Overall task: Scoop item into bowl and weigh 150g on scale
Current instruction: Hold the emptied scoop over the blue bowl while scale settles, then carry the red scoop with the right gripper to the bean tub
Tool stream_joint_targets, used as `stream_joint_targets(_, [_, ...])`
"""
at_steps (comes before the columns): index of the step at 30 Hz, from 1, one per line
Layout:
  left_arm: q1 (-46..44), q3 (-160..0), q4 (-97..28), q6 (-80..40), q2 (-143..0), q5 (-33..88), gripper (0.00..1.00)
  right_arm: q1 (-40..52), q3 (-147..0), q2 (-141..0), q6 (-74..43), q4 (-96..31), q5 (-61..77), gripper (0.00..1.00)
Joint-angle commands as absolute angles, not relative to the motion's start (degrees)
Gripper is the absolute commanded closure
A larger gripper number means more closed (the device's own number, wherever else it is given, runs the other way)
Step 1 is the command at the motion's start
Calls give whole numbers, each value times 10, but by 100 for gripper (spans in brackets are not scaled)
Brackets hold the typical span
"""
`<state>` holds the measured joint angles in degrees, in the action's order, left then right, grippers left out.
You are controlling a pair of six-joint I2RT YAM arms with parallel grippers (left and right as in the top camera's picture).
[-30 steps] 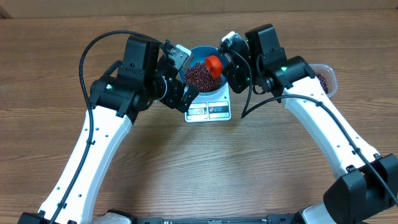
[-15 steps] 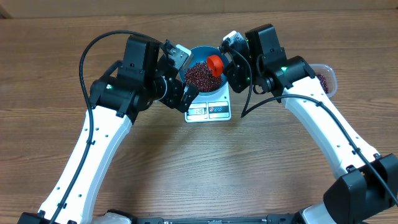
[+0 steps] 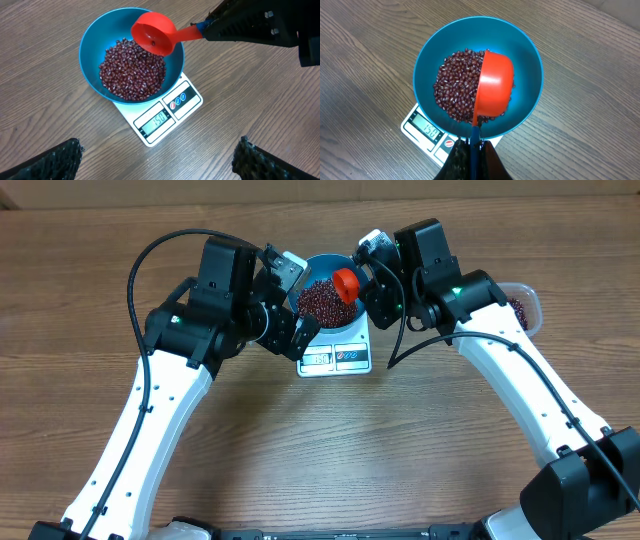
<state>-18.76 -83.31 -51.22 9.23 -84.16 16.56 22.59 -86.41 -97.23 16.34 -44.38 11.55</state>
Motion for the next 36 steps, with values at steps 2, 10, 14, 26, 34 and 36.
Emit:
stream_joint_targets(2, [-189,-842,-512,103,-828,174,0,228,-882,-959,158,-441,110,96])
stream_joint_targets(10, [-189,-842,-512,103,-828,174,0,228,-882,-959,158,-445,110,96])
stream_joint_targets(14, [-189,-842,-512,103,-828,174,0,228,-882,-959,150,-454,112,96])
stream_joint_targets(26, [-189,-842,-512,103,-828,174,0,207,-882,-959,130,-470,176,96])
stream_joint_targets(34, [-189,-842,-512,103,-828,174,0,97,-882,-935,130,-470,371,96])
stream_joint_targets(36, [-189,-842,-512,103,-828,174,0,64,-882,-923,130,-474,399,96])
